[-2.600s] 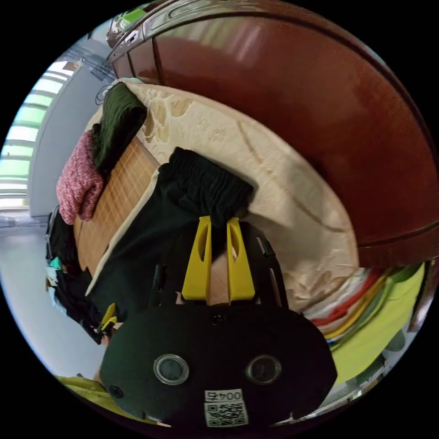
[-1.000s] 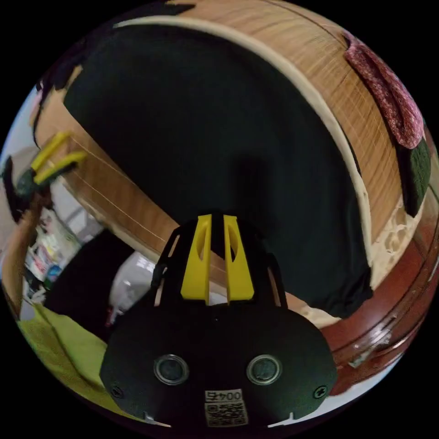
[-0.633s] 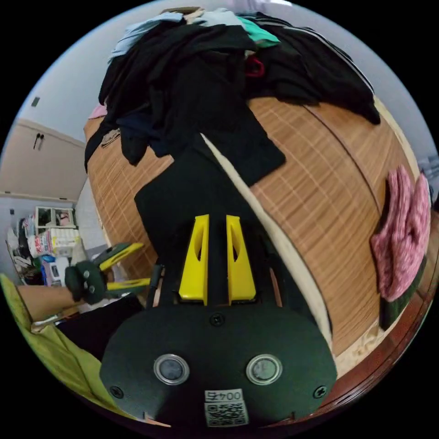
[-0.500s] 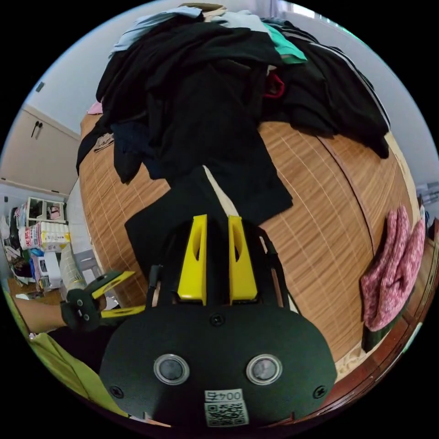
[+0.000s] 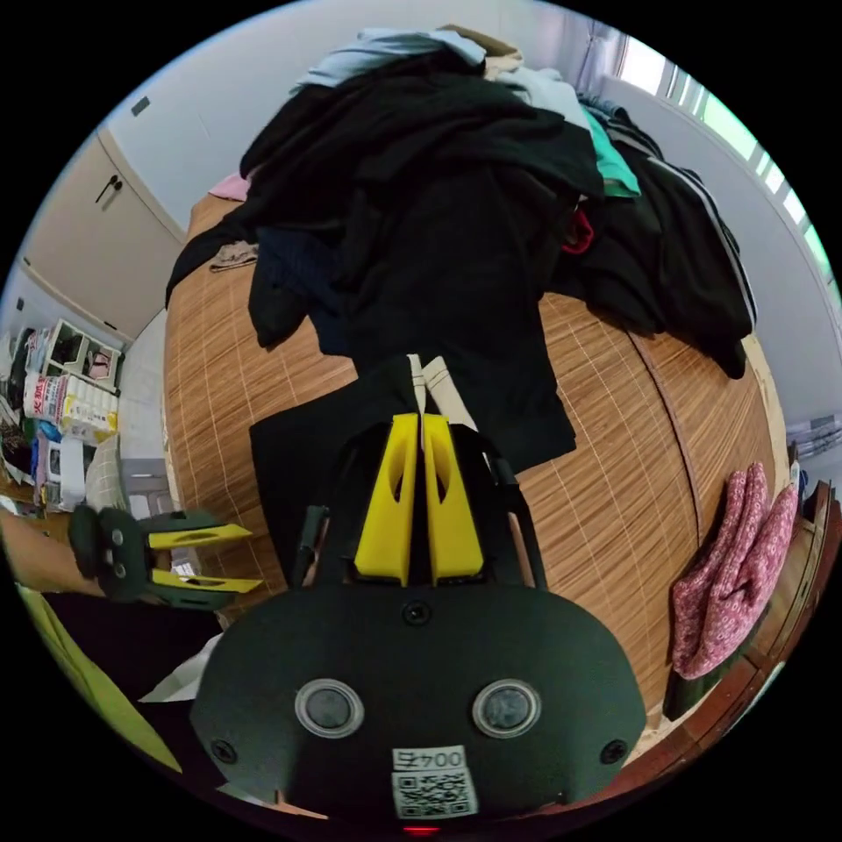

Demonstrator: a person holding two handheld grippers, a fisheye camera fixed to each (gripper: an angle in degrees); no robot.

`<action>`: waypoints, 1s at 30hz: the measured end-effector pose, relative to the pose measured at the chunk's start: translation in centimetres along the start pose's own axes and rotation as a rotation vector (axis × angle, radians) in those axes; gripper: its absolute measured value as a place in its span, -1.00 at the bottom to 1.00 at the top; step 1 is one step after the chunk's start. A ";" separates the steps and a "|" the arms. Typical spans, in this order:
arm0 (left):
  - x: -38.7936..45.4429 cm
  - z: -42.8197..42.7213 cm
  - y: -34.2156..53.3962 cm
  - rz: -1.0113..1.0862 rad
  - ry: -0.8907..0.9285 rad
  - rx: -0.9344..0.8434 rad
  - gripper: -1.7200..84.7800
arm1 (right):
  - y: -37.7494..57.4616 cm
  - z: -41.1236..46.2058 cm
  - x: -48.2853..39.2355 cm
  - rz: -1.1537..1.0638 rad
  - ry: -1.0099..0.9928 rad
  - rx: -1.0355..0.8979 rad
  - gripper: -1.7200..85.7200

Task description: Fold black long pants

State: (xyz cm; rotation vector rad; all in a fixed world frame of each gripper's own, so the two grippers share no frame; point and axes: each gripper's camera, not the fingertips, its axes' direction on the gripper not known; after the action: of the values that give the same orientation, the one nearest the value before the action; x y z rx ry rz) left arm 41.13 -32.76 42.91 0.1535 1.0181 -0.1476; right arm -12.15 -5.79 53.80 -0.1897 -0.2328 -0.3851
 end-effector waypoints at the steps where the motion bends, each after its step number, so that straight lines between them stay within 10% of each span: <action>1: -1.7 -0.7 -0.5 -0.043 0.094 0.011 -0.69 | 0.7 0.5 -0.4 0.002 -0.001 -0.007 -0.96; 7: -8.3 -6.8 -5.6 0.012 -0.081 0.239 -0.77 | 1.4 2.9 -0.3 0.062 -0.068 -0.038 -0.96; 15: -12.2 -6.4 -20.0 0.432 -0.164 0.056 -0.76 | 4.1 3.1 -1.9 0.166 -0.109 0.041 -0.96; 30: -18.5 -4.8 -29.2 0.202 0.036 -0.153 -0.87 | 7.2 1.9 -3.0 0.271 -0.166 0.159 -0.97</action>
State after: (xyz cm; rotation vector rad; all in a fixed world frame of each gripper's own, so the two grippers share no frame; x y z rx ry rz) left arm 21.90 -59.49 54.54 0.1192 1.0390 0.1173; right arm -12.39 2.21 53.84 -0.0947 -0.3948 -0.0811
